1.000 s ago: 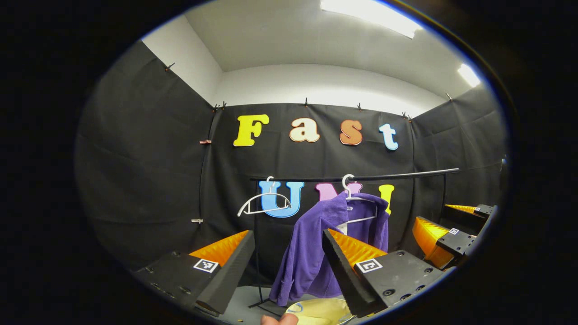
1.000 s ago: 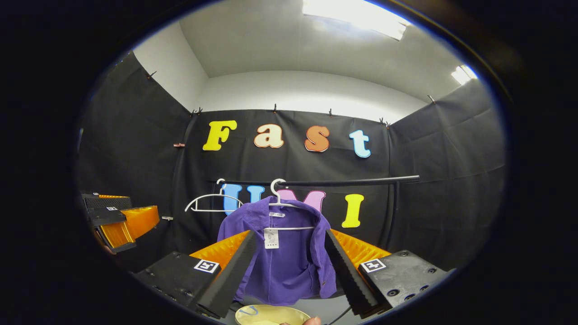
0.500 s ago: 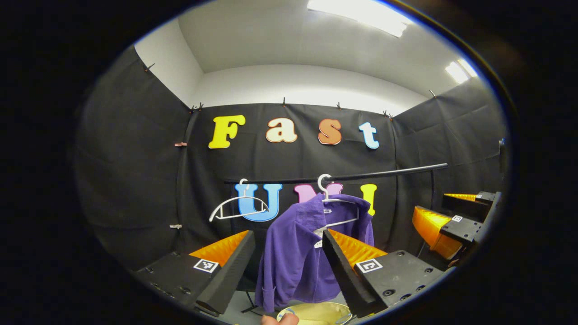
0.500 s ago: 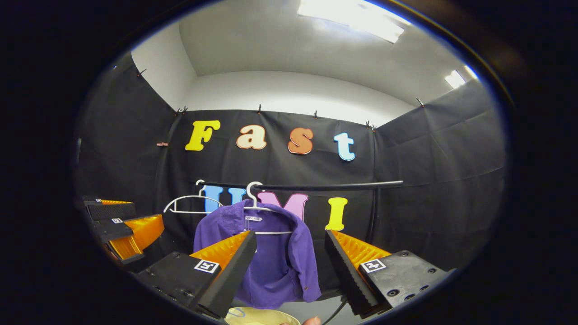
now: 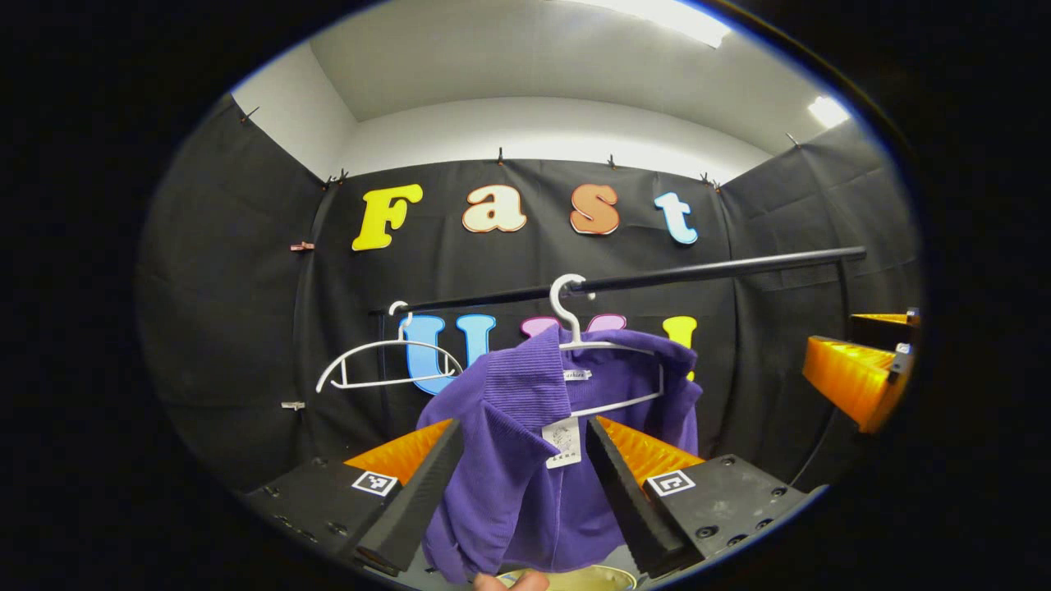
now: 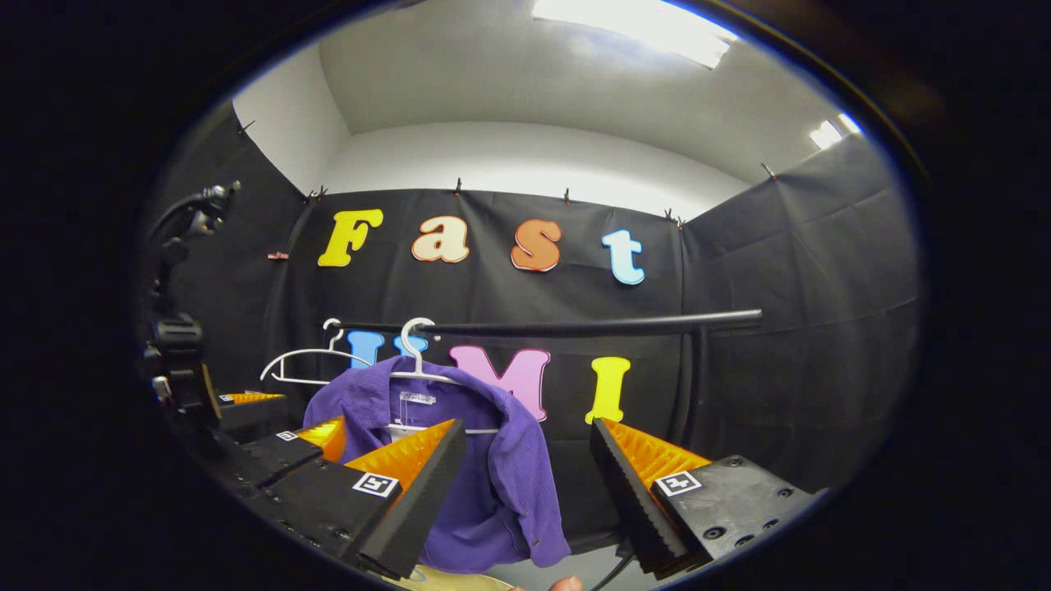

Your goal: Grasp the clothes on the hanger with both hands and then place them into the laundry hamper below.

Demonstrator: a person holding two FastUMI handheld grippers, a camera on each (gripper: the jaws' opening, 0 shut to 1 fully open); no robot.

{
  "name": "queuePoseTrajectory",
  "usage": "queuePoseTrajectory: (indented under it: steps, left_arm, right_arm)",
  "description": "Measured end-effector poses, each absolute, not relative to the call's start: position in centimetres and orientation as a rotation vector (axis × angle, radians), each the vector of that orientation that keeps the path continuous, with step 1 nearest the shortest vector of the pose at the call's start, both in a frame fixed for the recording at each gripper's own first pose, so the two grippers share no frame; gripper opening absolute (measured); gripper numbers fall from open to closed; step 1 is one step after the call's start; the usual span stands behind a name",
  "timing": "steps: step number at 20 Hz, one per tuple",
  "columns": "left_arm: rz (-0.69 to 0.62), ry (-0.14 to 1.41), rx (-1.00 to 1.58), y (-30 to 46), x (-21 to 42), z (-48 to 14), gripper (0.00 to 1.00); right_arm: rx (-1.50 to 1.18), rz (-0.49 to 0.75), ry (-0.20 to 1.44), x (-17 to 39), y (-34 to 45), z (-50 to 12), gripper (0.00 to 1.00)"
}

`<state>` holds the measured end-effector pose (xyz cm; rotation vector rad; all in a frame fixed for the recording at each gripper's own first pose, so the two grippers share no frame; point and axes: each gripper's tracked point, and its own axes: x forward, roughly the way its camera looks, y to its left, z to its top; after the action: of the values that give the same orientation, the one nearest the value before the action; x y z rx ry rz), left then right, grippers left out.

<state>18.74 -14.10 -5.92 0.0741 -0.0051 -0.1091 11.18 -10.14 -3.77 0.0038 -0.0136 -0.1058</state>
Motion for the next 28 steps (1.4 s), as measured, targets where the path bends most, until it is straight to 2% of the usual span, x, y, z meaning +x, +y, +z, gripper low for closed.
queuePoseTrajectory:
  steps: [1,7,8,11,13,16,18,19,21,23,25,28]
  left_arm:
    - [-0.094,0.008,0.080,-14.5,20.1,-7.0,0.94]
    - [0.013,0.035,0.111,-15.6,26.5,-11.6,0.95]
    - [0.033,0.038,0.114,-15.6,27.2,-12.2,0.92]
    - [0.055,0.044,0.110,-15.1,29.2,-13.1,0.94]
    - [0.059,0.059,0.115,-14.7,29.8,-13.5,0.85]
    - [0.018,0.079,0.071,-14.6,29.7,-13.5,0.45]
    - [0.048,0.093,0.077,-13.1,29.5,-13.2,0.17]
    - [0.063,0.101,0.083,-12.4,30.9,-13.7,0.12]
    - [0.032,0.112,0.063,-12.7,29.0,-13.0,0.07]
    - [0.008,0.116,0.056,-12.7,28.7,-12.9,0.07]
    - [-0.016,0.124,0.058,-12.8,28.4,-12.9,0.08]
    - [-0.091,0.131,0.057,-13.8,28.0,-13.0,0.05]
  right_arm:
    - [0.008,-0.093,0.002,11.8,-10.4,-4.6,0.96]
    - [0.029,-0.035,0.054,15.6,-11.4,-8.2,0.98]
    - [0.033,-0.027,0.060,16.1,-11.4,-8.8,0.98]
    - [0.039,-0.008,0.076,17.8,-11.3,-10.4,0.98]
    - [0.030,0.013,0.070,19.3,-10.6,-11.1,0.98]
    - [0.028,0.023,0.059,21.8,-9.8,-12.0,0.98]
    - [0.055,0.018,0.051,23.5,-9.4,-12.6,0.98]
    - [0.060,0.013,0.049,24.5,-9.2,-13.0,0.98]
    - [0.058,0.014,0.049,25.9,-8.7,-14.1,0.98]
    - [0.059,0.000,0.047,27.1,-8.6,-14.8,0.96]
    - [0.084,0.012,0.034,28.1,-8.0,-14.7,0.82]
    - [0.106,0.039,0.090,29.0,-7.1,-15.8,0.42]
